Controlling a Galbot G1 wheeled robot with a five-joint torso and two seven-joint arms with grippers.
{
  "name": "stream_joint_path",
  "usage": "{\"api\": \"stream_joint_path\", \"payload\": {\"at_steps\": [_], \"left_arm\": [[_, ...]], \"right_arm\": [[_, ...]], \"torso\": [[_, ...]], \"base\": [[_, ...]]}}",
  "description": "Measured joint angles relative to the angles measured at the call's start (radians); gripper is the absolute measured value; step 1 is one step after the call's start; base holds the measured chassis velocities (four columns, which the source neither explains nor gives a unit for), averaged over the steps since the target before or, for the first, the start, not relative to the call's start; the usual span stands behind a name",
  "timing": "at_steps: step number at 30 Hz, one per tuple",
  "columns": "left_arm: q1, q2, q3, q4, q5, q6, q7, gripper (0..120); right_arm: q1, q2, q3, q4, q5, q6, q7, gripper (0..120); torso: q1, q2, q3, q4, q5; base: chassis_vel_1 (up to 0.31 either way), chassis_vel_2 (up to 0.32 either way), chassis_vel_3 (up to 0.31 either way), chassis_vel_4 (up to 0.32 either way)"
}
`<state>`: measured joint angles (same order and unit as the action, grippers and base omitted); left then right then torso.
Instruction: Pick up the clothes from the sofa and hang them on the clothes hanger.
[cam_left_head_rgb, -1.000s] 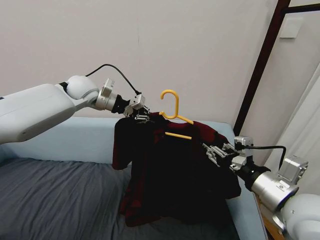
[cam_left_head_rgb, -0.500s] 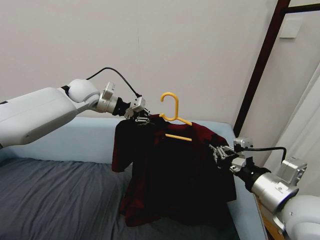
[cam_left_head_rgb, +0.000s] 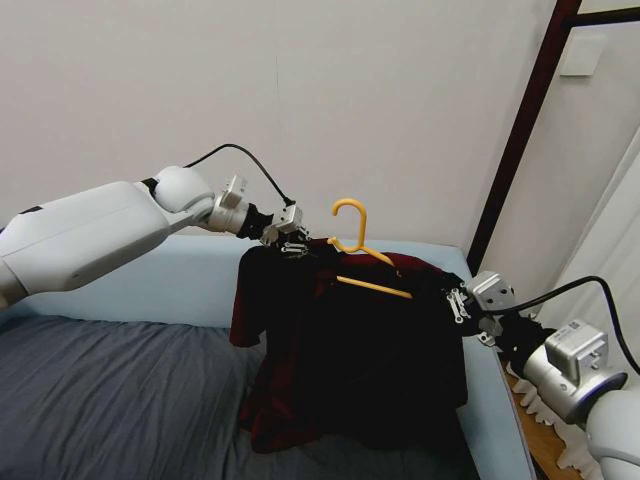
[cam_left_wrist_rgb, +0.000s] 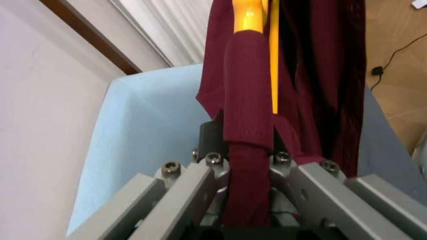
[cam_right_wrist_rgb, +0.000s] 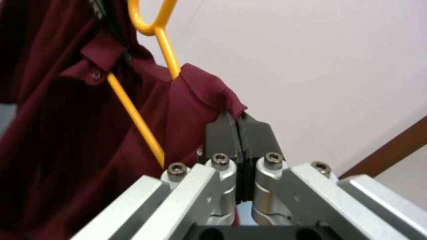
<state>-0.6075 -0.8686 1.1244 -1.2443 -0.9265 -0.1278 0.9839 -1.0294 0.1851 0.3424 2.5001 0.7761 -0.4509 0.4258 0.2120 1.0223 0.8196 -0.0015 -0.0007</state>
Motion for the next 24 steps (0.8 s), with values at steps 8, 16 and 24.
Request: {"api": "stream_joint_path", "payload": {"at_steps": [8, 16, 24], "left_arm": [[0.013, -0.046, -0.001, 0.004, 0.002, 0.015, -0.044, 1], [0.025, -0.086, -0.002, 0.013, -0.015, 0.037, -0.086, 1], [0.025, -0.138, 0.005, 0.025, -0.052, 0.060, -0.142, 1]], "right_arm": [[-0.001, -0.097, -0.005, -0.006, -0.135, -0.025, -0.049, 0], [0.001, -0.157, 0.001, -0.029, -0.315, -0.007, -0.139, 0], [-0.004, -0.147, -0.005, -0.035, -0.493, 0.082, -0.241, 0]], "torso": [[0.000, 0.000, 0.000, 0.0002, 0.0000], [0.000, 0.000, 0.000, 0.0003, -0.0001], [0.000, 0.000, 0.000, 0.0001, 0.0000]], "base": [[0.000, 0.000, 0.000, 0.000], [0.000, 0.000, 0.000, 0.000], [0.000, 0.000, 0.000, 0.000]]}}
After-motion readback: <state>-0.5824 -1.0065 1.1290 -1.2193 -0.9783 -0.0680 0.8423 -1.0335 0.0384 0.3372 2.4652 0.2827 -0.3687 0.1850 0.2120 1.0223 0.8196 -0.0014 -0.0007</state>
